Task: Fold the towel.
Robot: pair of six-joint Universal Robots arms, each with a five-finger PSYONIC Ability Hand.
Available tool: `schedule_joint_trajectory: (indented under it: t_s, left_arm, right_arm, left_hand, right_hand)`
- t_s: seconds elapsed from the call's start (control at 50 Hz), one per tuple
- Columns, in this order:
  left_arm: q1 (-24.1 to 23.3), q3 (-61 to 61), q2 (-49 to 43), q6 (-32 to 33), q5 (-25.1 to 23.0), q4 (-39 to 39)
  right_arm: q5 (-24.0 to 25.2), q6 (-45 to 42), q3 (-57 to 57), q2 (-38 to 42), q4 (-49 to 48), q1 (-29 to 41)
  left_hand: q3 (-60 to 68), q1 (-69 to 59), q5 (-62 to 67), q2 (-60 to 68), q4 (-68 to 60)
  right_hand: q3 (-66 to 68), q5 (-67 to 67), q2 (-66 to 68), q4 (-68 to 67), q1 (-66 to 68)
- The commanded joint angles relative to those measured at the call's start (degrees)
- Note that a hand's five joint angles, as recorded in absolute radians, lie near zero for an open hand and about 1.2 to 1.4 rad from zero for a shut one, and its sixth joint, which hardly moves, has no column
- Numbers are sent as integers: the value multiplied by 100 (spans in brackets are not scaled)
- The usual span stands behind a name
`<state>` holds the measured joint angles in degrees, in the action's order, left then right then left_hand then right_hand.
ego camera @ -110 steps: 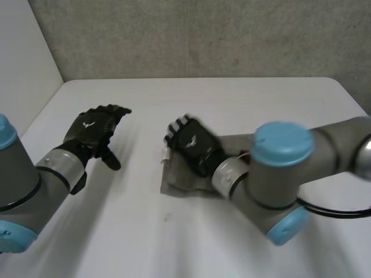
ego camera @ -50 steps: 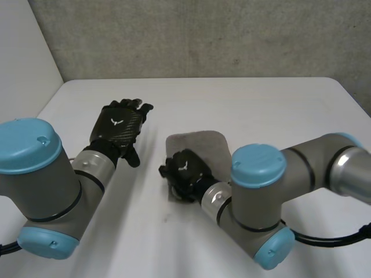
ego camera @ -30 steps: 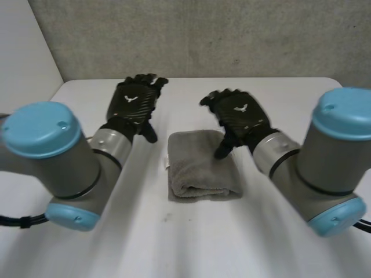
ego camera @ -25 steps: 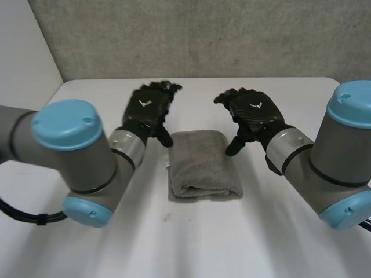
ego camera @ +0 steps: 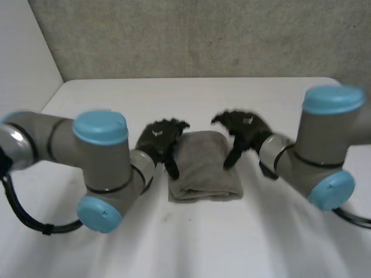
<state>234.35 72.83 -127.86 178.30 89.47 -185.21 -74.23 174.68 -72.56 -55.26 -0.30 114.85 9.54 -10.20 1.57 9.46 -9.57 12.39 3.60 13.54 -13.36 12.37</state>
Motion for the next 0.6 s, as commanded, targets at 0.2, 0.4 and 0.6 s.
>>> schedule_joint_trajectory:
  t_s: [0.2, 0.4, 0.6]
  left_arm:
    - [1306, -208, 3145, -59, 96, 1461]
    - [1579, -190, 3672, -41, 35, 2059]
    - [1552, -111, 3672, -50, 26, 2033]
  right_arm:
    - [-1244, 181, 32, -2736, 520, -902]
    - [-1287, 76, -4, -2841, 785, -920]
    - [-1191, -12, -21, -2877, 856, -894]
  left_hand:
    - [370, -304, 167, 378, -367]
    - [50, 15, -152, 58, -47]
    - [50, 15, -152, 58, -47]
  right_hand:
    - [-239, -360, -354, 336, -237]
    - [-239, -360, -354, 336, -237]
    - [-239, -360, -354, 336, -237]
